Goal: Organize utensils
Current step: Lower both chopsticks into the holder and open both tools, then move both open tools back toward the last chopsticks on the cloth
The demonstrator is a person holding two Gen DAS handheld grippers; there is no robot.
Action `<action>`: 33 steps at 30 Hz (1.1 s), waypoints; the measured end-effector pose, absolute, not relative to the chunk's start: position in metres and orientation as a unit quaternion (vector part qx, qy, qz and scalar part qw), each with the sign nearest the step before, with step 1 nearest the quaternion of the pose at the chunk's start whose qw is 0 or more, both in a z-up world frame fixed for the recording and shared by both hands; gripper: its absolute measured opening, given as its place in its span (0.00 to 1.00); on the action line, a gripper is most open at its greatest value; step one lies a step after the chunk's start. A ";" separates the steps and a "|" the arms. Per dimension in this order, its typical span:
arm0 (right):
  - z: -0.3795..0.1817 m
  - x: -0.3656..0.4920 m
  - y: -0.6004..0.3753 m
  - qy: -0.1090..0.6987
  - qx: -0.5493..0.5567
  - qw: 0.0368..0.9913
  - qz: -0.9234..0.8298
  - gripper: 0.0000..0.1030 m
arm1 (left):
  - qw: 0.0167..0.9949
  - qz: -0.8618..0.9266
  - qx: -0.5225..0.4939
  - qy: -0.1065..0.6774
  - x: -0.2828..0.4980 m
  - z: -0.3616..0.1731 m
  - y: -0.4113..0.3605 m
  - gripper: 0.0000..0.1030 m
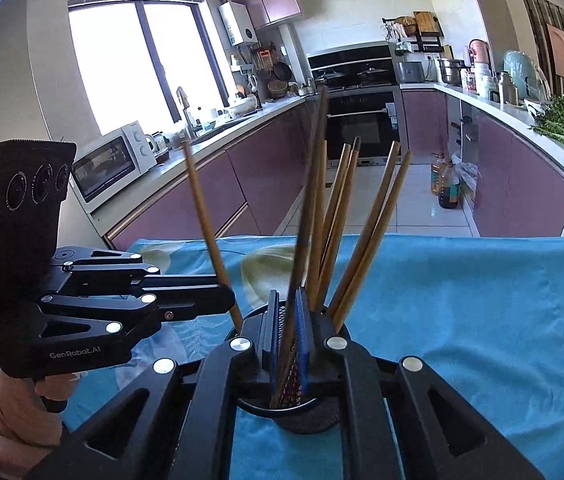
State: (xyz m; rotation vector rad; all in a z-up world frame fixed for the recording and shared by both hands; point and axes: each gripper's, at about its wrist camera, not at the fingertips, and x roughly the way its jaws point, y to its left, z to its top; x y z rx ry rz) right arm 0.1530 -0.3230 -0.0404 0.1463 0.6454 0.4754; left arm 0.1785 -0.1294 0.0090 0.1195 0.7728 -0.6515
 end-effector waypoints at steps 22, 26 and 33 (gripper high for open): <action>-0.042 0.098 -0.294 0.299 0.033 0.905 0.301 0.39 | 0.912 -0.248 0.002 0.327 0.135 -0.016 -0.059 0.36; -0.065 0.089 -0.269 0.333 0.017 0.886 0.322 0.44 | 0.917 -0.216 -0.010 0.334 0.117 -0.031 -0.035 0.41; -0.116 0.089 -0.235 0.408 0.014 0.856 0.317 0.44 | 0.912 -0.172 -0.019 0.372 0.102 -0.067 -0.011 0.47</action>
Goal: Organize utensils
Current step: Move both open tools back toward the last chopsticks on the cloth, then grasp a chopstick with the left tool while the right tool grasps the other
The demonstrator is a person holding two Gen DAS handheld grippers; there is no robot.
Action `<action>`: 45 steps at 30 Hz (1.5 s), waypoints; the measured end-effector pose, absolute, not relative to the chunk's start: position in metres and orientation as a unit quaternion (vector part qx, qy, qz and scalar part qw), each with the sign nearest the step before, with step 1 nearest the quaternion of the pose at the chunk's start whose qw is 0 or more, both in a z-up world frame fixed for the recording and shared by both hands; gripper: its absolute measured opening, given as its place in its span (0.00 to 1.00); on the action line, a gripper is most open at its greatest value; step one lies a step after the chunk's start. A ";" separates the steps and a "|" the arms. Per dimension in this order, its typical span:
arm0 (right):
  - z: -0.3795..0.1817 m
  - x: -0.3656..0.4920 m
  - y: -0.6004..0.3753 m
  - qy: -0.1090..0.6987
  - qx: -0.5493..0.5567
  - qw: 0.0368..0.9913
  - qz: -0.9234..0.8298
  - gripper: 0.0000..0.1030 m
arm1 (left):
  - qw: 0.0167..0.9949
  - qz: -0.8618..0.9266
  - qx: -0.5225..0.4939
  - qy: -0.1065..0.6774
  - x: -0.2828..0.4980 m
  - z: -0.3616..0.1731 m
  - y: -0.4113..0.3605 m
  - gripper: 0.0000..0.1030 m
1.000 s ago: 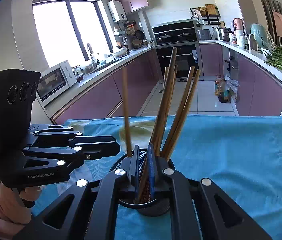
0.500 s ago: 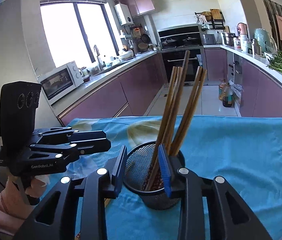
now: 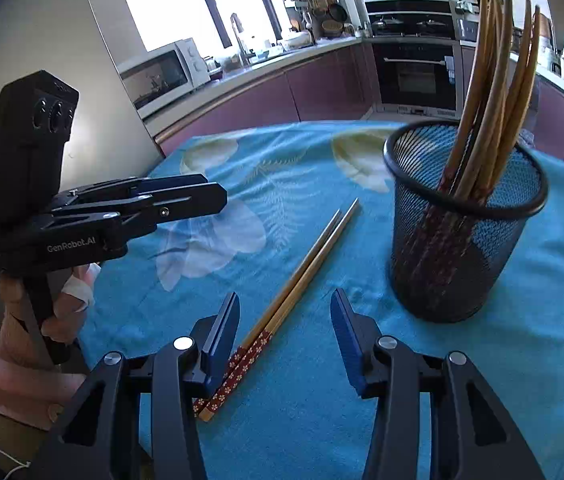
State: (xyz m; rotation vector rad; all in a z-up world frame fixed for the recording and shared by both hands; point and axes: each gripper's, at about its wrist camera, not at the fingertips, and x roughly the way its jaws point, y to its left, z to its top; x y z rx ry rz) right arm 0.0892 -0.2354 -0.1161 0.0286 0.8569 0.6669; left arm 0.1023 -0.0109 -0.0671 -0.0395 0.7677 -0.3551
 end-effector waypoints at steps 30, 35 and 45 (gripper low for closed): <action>-0.132 0.083 -0.225 0.434 -0.034 0.858 0.272 0.34 | 0.897 -0.183 -0.013 0.403 0.094 -0.101 -0.022 0.47; -0.132 0.082 -0.233 0.438 -0.028 0.858 0.267 0.31 | 0.891 -0.198 0.005 0.408 0.092 -0.105 -0.035 0.46; -0.133 0.091 -0.236 0.438 -0.026 0.859 0.264 0.29 | 0.876 -0.218 0.037 0.430 0.096 -0.119 -0.061 0.40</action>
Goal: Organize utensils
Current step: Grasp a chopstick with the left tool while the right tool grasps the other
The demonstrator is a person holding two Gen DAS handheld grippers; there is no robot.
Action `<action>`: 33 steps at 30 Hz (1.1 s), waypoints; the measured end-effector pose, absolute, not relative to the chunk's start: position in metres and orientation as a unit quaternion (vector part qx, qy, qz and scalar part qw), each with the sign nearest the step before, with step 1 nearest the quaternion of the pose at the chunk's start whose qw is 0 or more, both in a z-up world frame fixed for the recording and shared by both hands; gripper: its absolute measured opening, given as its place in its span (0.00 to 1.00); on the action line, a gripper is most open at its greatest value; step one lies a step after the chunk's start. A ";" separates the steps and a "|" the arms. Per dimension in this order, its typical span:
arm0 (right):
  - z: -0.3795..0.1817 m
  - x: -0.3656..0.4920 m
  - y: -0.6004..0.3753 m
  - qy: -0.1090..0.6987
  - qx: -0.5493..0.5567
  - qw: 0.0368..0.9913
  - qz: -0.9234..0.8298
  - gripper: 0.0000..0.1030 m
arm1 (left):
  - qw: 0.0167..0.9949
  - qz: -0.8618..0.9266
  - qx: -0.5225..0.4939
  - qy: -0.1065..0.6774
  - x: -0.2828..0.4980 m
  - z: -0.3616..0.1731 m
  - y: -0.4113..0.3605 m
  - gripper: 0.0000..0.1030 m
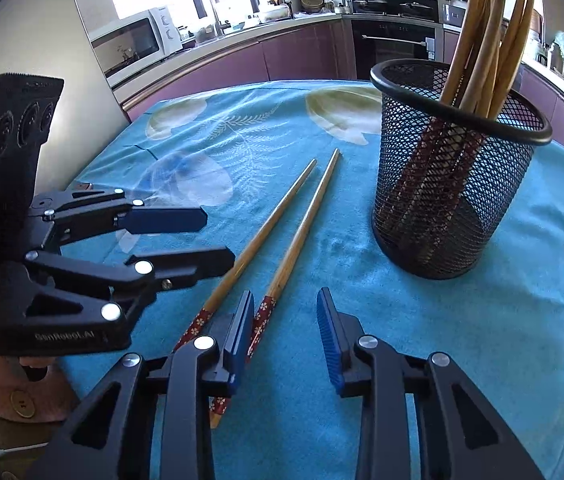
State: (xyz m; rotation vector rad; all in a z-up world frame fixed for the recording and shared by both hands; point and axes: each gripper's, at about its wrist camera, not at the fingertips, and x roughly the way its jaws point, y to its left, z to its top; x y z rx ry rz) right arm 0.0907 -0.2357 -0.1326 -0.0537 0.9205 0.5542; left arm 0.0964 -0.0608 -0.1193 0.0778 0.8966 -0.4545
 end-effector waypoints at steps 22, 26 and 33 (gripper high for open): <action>-0.133 0.118 -0.229 0.432 -0.024 0.864 0.256 0.23 | 0.871 -0.201 0.038 0.447 0.119 -0.127 -0.058 0.23; -0.134 0.124 -0.226 0.429 -0.021 0.867 0.253 0.22 | 0.871 -0.200 0.035 0.448 0.126 -0.127 -0.057 0.19; -0.135 0.130 -0.233 0.431 0.004 0.868 0.247 0.09 | 0.873 -0.191 0.021 0.448 0.131 -0.127 -0.056 0.14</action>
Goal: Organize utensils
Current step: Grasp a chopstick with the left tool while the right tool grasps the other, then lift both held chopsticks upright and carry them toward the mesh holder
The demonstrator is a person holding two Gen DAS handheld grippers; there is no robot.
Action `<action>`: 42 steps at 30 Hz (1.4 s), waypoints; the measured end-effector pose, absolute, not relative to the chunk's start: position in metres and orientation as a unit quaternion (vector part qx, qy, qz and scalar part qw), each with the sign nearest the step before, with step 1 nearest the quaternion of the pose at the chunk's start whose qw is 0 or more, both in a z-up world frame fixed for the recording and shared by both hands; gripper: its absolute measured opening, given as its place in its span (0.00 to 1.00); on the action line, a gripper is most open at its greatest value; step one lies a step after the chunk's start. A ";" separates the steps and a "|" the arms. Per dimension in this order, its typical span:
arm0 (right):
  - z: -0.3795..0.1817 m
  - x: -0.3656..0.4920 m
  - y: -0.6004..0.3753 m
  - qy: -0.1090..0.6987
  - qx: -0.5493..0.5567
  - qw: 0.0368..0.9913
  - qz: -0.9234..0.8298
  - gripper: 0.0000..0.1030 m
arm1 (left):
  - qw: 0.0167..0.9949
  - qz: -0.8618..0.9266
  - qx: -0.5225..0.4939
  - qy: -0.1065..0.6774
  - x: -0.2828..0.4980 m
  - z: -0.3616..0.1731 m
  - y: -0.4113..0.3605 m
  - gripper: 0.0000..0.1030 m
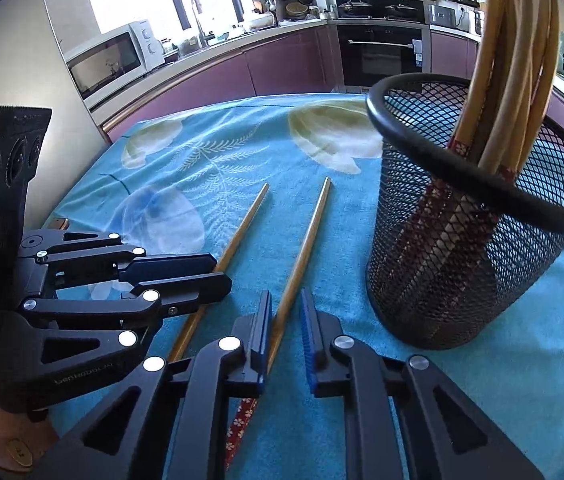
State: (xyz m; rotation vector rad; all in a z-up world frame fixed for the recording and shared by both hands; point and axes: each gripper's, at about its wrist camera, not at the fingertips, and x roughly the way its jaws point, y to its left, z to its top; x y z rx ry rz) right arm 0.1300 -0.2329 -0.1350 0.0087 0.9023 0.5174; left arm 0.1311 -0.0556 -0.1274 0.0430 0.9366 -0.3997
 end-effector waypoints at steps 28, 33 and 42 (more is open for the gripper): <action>-0.136 0.117 -0.235 0.437 0.017 0.860 0.264 0.09 | 0.871 -0.189 0.030 0.452 0.125 -0.129 -0.060 0.12; -0.137 0.118 -0.232 0.433 0.008 0.862 0.262 0.09 | 0.873 -0.185 0.041 0.449 0.128 -0.129 -0.064 0.12; -0.134 0.117 -0.237 0.429 0.017 0.864 0.262 0.06 | 0.878 -0.175 0.038 0.445 0.126 -0.126 -0.063 0.07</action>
